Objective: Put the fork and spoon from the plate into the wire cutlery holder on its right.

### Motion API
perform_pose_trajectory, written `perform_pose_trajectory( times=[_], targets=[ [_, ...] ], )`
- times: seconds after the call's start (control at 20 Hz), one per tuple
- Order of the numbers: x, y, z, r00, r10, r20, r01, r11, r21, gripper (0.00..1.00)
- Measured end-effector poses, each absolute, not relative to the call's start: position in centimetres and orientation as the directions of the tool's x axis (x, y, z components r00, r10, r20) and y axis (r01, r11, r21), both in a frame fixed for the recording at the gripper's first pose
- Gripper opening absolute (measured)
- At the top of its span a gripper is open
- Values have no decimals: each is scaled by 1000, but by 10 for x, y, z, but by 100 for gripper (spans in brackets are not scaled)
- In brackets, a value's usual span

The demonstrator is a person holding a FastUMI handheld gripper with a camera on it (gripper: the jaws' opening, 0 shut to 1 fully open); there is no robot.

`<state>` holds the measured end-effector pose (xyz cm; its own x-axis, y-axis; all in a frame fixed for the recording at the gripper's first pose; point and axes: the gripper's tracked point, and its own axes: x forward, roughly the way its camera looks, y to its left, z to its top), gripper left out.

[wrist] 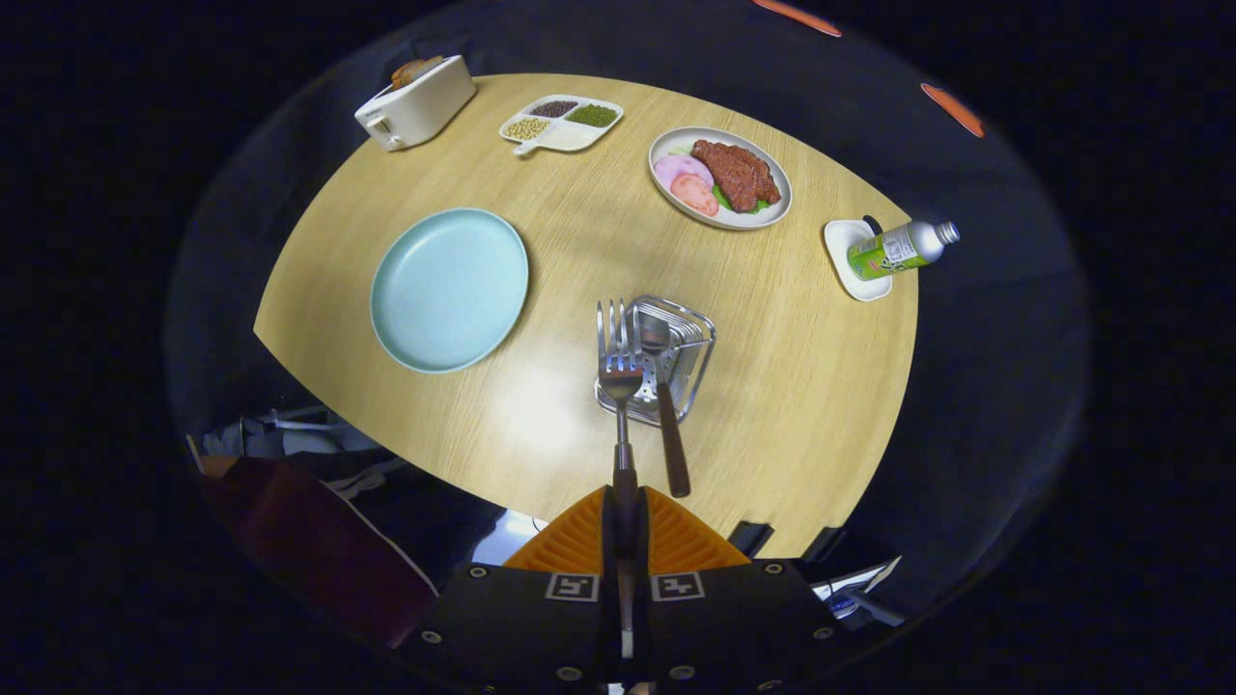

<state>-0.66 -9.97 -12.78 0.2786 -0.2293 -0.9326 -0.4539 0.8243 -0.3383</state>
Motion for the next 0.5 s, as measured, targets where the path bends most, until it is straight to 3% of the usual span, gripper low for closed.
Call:
perform_pose_trajectory(
  times=[0.5],
  targets=[
    [0, -121, -141, 75, -356, -932, -622, 714, -323, 5]
  ],
)
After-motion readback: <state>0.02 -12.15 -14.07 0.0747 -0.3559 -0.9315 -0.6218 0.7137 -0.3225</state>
